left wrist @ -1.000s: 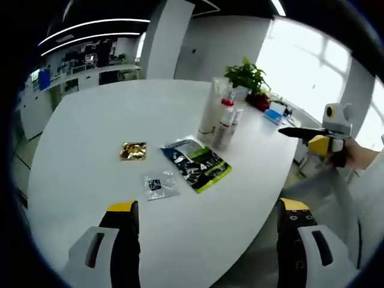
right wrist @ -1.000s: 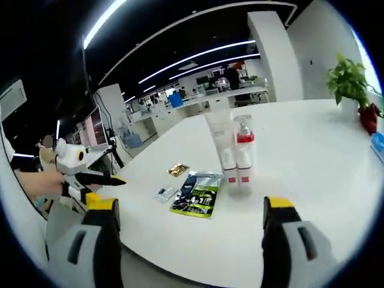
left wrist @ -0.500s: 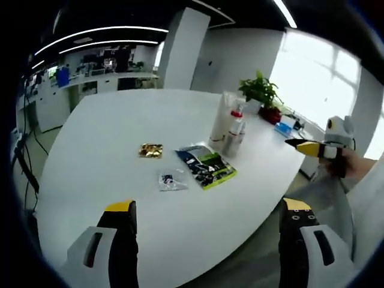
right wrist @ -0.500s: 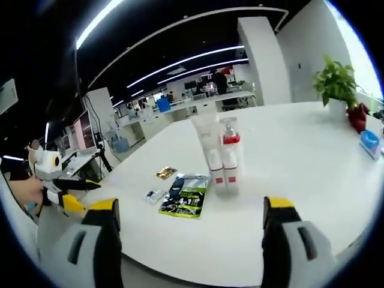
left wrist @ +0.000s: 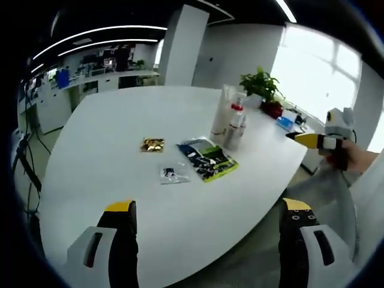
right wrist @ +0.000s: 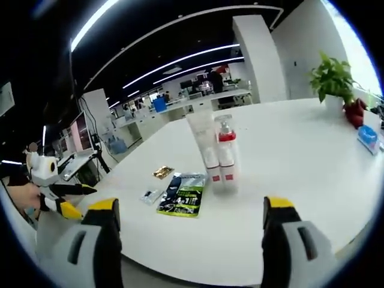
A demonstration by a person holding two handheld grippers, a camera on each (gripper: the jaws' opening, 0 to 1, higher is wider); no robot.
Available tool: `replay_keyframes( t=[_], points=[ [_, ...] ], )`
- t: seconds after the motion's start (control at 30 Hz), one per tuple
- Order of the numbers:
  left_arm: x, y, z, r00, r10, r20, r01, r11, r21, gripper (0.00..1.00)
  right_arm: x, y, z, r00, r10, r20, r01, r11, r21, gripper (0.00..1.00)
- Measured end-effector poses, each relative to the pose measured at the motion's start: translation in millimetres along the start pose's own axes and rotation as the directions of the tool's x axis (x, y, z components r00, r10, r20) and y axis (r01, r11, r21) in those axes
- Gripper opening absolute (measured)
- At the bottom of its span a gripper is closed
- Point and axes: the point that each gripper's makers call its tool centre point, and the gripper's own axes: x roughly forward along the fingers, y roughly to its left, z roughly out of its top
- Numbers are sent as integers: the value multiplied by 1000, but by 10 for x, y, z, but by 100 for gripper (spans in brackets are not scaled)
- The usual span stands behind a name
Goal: Arrange the skincare products in the storage area until every visible bottle or jar stands upright without overlapping.
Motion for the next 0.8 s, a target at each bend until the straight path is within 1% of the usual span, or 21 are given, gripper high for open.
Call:
replay_keyframes(
  t=[0.27, 0.5, 0.53, 0.57, 0.6, 0.73, 0.8],
  points=[
    [62, 38, -10, 1000, -7, -22, 8, 1000, 19, 96, 23, 23, -33, 1000, 12, -22, -12, 1000, -11, 100],
    [220, 110, 46, 997, -23, -70, 29, 996, 83, 95, 23, 8, -39, 1000, 6, -25, -6, 1000, -1, 100],
    [243, 120, 44, 996, -26, -82, 34, 994, 101, 94, 23, 5, -38, 1000, 6, -24, -6, 1000, 2, 100],
    [275, 137, 24, 994, -30, -109, 44, 990, 132, 94, 23, -1, -35, 1000, 6, -22, -6, 1000, 8, 100],
    [300, 146, 18, 992, -34, -123, 52, 988, 147, 94, 22, -5, -35, 1000, 4, -21, -4, 1000, 11, 100],
    [433, 200, 49, 989, -44, -143, 64, 988, 143, 94, 24, -15, -31, 1000, -5, -20, 5, 1000, 11, 100],
    [491, 218, 53, 986, -49, -159, 74, 985, 155, 94, 27, -19, -32, 1000, -8, -21, 8, 1000, 9, 100]
  ],
)
